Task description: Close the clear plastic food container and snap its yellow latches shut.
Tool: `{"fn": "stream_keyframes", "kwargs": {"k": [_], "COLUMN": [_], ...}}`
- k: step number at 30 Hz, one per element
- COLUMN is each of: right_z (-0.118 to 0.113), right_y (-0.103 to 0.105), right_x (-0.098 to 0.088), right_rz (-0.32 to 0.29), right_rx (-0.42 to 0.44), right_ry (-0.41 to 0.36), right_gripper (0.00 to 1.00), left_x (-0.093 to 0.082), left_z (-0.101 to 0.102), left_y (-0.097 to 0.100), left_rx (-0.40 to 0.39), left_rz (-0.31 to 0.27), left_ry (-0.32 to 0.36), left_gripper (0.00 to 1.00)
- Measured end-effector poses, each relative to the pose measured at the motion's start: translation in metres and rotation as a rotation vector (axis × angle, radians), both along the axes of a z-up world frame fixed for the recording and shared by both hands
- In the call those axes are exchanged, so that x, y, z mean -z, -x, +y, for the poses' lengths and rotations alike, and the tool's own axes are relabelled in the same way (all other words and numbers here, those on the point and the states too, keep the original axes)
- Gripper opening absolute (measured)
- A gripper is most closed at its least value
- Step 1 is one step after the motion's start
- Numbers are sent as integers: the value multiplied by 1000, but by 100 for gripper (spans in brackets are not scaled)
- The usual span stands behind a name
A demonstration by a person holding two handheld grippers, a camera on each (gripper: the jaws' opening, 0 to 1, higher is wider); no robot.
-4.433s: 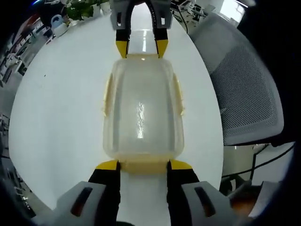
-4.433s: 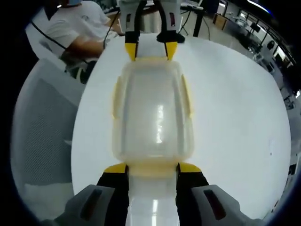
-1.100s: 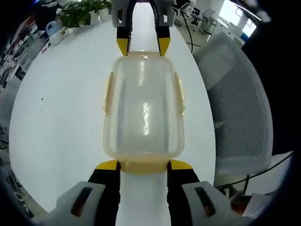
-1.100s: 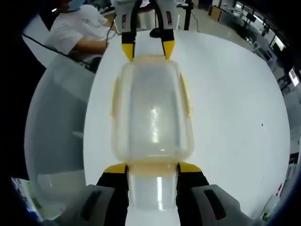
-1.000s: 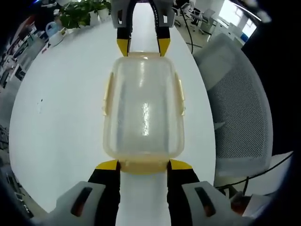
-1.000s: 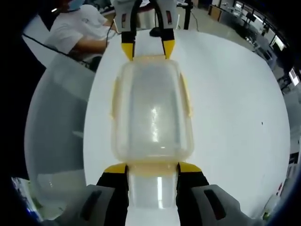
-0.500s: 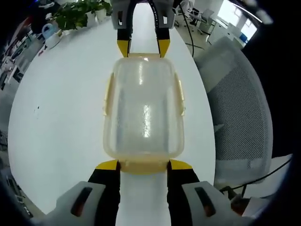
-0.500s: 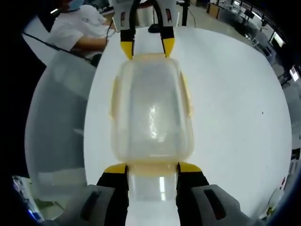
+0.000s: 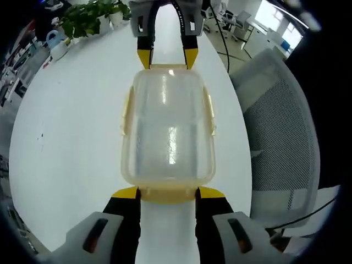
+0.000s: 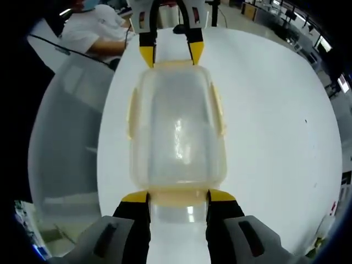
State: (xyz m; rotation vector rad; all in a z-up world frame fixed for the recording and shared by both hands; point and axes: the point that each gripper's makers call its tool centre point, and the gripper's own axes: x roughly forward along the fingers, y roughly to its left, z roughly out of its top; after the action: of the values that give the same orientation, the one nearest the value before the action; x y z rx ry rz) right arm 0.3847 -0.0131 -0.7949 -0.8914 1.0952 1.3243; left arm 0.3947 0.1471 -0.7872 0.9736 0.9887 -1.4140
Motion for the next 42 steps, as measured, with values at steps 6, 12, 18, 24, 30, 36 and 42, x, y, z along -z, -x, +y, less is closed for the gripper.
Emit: {"fn": "stream_keyframes", "kwargs": {"k": [6, 12, 18, 24, 30, 36, 42], "right_z": [-13, -25, -34, -45, -57, -65, -76], "right_y": [-1, 4, 5, 6, 10, 11, 9], "right_x": [0, 1, 2, 2, 3, 3, 6], "right_rz": [-2, 5, 4, 2, 8, 1, -12], "right_rx": [1, 2, 2, 5, 11, 20, 13], "right_ry": [2, 5, 5, 7, 10, 1, 8], "right_gripper": [37, 37, 37, 37, 37, 37, 37], "left_x": [2, 2, 0, 1, 2, 4, 5], "left_z": [-12, -25, -34, -45, -57, -66, -76], "left_y": [-1, 4, 4, 6, 8, 8, 8], "left_rx": [-7, 5, 11, 8, 13, 22, 22], "left_rz": [4, 3, -5, -10, -4, -11, -26], "left_ry": [0, -5, -7, -5, -3, -15, -13], "left_gripper": [37, 37, 37, 37, 37, 38, 38]}}
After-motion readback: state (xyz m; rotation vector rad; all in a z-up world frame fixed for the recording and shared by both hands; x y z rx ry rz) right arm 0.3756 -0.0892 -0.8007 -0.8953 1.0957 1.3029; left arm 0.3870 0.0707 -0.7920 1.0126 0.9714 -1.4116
